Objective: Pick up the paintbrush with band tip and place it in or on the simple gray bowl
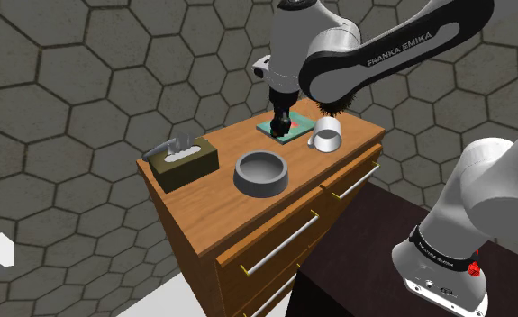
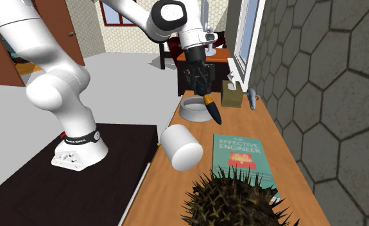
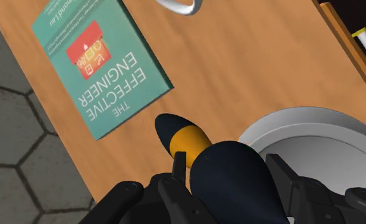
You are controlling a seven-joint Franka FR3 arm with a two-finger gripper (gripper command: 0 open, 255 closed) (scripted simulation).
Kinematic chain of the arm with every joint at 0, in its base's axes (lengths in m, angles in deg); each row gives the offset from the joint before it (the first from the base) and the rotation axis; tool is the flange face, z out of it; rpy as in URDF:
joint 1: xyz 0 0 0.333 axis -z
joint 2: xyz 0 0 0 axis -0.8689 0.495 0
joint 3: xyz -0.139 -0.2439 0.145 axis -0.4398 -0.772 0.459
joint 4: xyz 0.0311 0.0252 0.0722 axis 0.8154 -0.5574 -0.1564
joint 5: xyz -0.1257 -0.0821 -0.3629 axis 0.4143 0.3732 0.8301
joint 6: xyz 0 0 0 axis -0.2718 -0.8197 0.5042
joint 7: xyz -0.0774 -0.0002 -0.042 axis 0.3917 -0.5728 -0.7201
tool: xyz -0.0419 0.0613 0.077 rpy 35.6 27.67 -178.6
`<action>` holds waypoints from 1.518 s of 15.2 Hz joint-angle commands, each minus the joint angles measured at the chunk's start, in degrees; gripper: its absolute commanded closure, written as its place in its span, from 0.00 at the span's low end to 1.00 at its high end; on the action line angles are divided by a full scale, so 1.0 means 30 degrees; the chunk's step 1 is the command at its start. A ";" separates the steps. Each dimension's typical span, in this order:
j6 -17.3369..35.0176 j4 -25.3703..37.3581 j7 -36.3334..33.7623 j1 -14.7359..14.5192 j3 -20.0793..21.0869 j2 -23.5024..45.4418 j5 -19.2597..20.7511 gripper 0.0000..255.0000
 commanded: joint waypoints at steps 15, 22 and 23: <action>-0.0880 0.2348 -0.5616 -0.1860 0.3402 0.3255 0.0496 1.00; 0.0675 0.1552 -0.6624 -0.1724 0.3457 0.4234 0.1366 1.00; 0.0751 0.1519 -0.6678 -0.1712 0.3463 0.4288 0.1415 1.00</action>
